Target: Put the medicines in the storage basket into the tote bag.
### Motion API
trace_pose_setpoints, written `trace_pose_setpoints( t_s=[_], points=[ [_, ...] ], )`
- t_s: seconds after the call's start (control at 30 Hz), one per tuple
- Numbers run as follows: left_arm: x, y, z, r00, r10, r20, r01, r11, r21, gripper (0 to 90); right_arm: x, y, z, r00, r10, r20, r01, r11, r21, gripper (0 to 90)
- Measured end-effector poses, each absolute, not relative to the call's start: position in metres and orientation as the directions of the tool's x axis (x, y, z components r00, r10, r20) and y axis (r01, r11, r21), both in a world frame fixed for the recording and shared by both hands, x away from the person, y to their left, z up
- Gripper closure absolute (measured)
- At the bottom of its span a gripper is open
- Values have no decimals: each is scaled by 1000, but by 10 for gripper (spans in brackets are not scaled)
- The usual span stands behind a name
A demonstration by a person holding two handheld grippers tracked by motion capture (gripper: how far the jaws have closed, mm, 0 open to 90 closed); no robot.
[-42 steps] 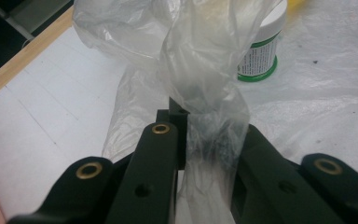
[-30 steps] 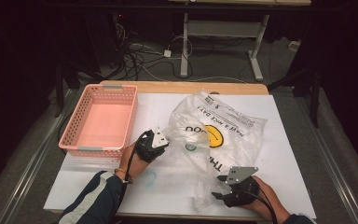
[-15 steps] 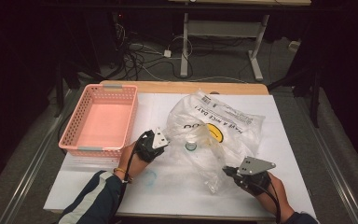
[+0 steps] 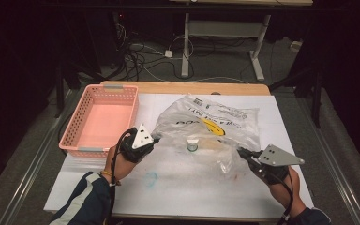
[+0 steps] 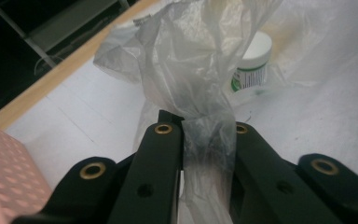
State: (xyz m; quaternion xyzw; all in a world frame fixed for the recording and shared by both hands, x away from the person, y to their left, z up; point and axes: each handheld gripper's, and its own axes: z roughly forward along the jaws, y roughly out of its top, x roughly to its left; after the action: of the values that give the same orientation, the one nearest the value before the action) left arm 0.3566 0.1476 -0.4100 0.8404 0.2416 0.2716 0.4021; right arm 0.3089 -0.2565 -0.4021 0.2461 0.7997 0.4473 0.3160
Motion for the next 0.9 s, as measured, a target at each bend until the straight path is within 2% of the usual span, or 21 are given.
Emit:
trace_pose_setpoints(
  t_s=[0.2,0.6,0.9],
  points=[
    [346,156,-390,729,633,261,150,-520,841,864,319,-268,-379,-630,720,-290,60,418,907,898],
    [328,170,-351,706,632,321,70,-513,855,864,324,-260,-346,-597,720,-354,-32,420,907,899],
    [333,168,-340,702,638,316,50,-487,872,864,341,-260,-338,-589,745,-315,-6,385,923,899]
  ],
)
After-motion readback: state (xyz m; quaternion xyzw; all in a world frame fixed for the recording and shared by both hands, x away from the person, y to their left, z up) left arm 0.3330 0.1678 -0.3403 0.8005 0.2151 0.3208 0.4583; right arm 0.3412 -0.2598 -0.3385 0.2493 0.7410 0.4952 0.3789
